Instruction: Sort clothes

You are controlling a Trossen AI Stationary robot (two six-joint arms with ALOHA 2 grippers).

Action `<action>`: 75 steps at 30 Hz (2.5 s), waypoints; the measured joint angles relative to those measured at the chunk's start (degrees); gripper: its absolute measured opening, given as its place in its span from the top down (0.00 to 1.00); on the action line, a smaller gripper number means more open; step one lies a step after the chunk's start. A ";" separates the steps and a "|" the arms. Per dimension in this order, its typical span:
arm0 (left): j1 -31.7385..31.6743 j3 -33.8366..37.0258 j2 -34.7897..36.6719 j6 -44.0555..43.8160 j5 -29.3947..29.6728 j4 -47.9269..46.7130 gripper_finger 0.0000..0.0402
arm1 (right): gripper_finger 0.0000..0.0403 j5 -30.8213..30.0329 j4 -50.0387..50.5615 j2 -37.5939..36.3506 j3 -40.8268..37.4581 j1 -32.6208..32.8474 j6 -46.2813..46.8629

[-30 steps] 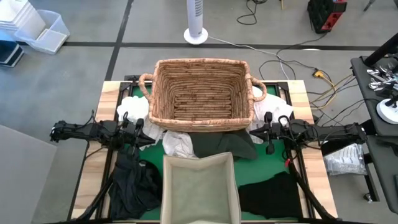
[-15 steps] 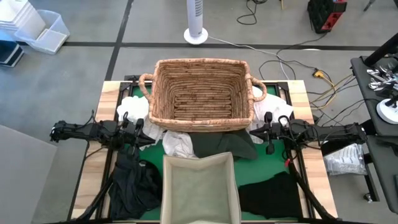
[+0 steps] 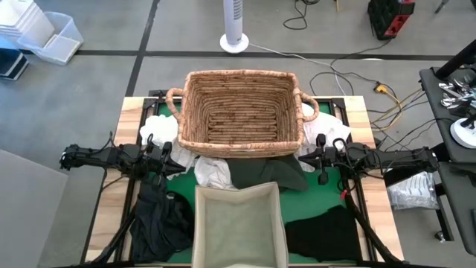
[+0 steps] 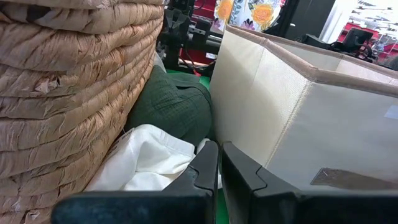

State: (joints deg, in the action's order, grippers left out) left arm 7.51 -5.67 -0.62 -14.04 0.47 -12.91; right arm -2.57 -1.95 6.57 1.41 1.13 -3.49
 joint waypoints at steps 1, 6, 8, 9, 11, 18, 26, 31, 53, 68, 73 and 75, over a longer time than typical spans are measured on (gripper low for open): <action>0.01 0.00 0.01 0.00 -0.01 0.02 1.00 | 0.97 0.00 0.02 0.00 -0.02 0.00 -0.05; 0.00 0.00 0.00 0.00 -0.02 0.01 1.00 | 0.97 0.00 0.02 0.00 -0.01 0.00 -0.08; 0.02 0.00 0.02 0.02 0.00 0.00 1.00 | 0.97 0.00 0.02 0.00 0.00 -0.02 0.02; 0.00 0.00 0.00 0.02 0.00 0.00 1.00 | 0.97 0.00 0.00 0.00 0.00 0.00 -0.02; 0.01 0.00 0.00 0.01 -0.01 0.00 1.00 | 0.97 0.00 0.01 0.00 -0.01 -0.01 -0.07; 0.00 0.01 0.00 0.00 0.00 0.01 1.00 | 0.97 0.00 0.02 0.00 -0.01 0.00 -0.05; 0.01 0.00 0.02 0.00 -0.01 0.02 1.00 | 0.97 0.00 0.00 0.00 -0.02 0.00 0.00; 0.02 0.01 0.00 0.00 -0.01 0.02 1.00 | 0.97 0.00 0.01 0.00 -0.01 -0.01 -0.01; 0.01 0.00 0.02 0.00 0.34 2.02 1.00 | 0.97 -0.48 -0.07 0.00 0.00 -0.01 -23.43; 0.06 0.00 0.00 -4.52 -0.58 17.22 1.00 | 0.97 -0.17 -4.41 0.00 0.00 -0.02 -3.53; 0.06 0.00 0.00 -4.50 -0.59 27.71 1.00 | 0.97 0.18 -5.13 0.00 0.99 -0.02 -2.47; 0.06 0.00 0.02 -4.50 -0.60 31.55 1.00 | 0.97 1.06 -3.96 0.00 2.75 -0.02 -2.03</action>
State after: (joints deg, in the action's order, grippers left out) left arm 7.57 -5.67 -0.60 -18.55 -0.13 18.64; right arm -1.51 -5.92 6.57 4.16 1.10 -5.52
